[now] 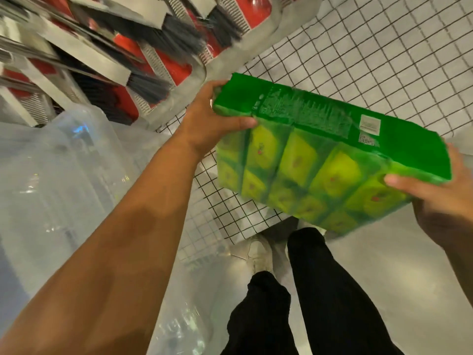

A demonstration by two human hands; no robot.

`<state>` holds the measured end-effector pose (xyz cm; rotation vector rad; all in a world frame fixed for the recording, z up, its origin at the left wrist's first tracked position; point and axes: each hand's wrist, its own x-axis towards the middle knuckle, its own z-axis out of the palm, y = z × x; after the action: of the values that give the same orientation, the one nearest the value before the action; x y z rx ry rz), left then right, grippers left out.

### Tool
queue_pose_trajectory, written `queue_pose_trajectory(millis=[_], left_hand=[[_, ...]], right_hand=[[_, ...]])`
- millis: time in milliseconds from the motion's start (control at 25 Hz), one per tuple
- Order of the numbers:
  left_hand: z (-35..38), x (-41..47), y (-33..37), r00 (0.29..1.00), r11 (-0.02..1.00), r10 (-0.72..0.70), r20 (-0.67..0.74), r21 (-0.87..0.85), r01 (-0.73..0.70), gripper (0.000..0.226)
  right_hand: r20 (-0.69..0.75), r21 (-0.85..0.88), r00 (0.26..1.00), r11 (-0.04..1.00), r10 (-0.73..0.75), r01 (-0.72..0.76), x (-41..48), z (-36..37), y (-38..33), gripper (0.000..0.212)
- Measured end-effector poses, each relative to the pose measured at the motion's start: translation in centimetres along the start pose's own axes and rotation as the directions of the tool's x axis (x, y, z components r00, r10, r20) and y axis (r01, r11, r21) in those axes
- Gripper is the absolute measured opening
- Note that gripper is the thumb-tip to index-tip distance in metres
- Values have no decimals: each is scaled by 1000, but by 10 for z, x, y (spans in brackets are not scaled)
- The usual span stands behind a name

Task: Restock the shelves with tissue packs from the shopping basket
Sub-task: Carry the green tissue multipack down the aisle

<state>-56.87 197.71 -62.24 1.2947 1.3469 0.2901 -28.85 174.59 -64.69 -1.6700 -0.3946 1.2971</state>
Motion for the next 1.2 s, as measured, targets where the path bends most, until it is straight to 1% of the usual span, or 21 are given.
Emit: queue_pose_trajectory(millis=[80,120,240,280,400,520,600,640,680,760,800,880,920,1000,1040,1080,1120,1160,1200], left_hand=[[4,-17,41,997,997,64,49,-41,-62,82],[6,-30,62,994,996,74,76,-51,-71,77],[15,-85,129,976,990,139,170,-54,-132,70],[19,-104,151,965,985,168,202,-64,-158,72],[31,-173,212,900,968,249,359,-71,-239,83],[52,-243,258,832,959,277,480,-85,-271,77],[81,-293,281,796,950,302,525,-96,-297,63],[97,-318,287,784,953,292,547,-101,-284,58],[114,-342,293,767,956,278,578,-85,-282,56],[155,-391,304,719,952,255,647,-37,-305,56],[178,-414,307,687,947,248,683,-21,-321,56],[230,-462,314,628,932,253,736,-11,-362,56],[259,-488,315,600,924,254,758,-7,-382,58],[324,-548,311,540,910,246,805,0,-414,61],[353,-575,309,512,901,244,824,3,-434,62],[384,-603,305,472,888,240,848,5,-459,61],[413,-629,300,432,876,225,874,12,-482,62],[445,-659,293,389,865,205,898,19,-501,63],[474,-688,286,354,856,185,917,27,-516,66]], right_hand=[[-18,43,1000,999,-25,26,-28,-24,-35,110],[-25,60,999,997,-42,43,-46,-34,-55,105],[-132,98,986,989,-101,115,-127,-54,-117,74],[-172,95,979,987,-110,128,-157,-60,-137,72],[-279,140,954,979,-108,151,-260,-86,-173,82],[-410,232,904,945,-121,232,-362,-104,-189,67],[-530,280,840,910,-119,306,-430,-113,-190,58],[-602,285,792,898,-103,334,-461,-117,-188,57],[-673,275,735,892,-87,358,-490,-122,-185,64],[-764,267,643,878,-59,397,-547,-142,-168,87],[-788,269,614,872,-45,409,-575,-155,-158,88],[-823,284,568,851,-21,442,-631,-183,-133,70],[-848,290,530,840,4,459,-659,-198,-117,63],[-898,283,437,825,49,489,-723,-236,-79,60],[-908,287,413,815,65,504,-752,-253,-60,63],[-916,287,395,806,72,517,-783,-271,-41,73],[-924,289,370,805,93,518,-812,-286,-25,88],[-934,290,336,805,120,517,-846,-302,-10,100],[-945,281,296,799,135,532,-875,-317,5,104]])
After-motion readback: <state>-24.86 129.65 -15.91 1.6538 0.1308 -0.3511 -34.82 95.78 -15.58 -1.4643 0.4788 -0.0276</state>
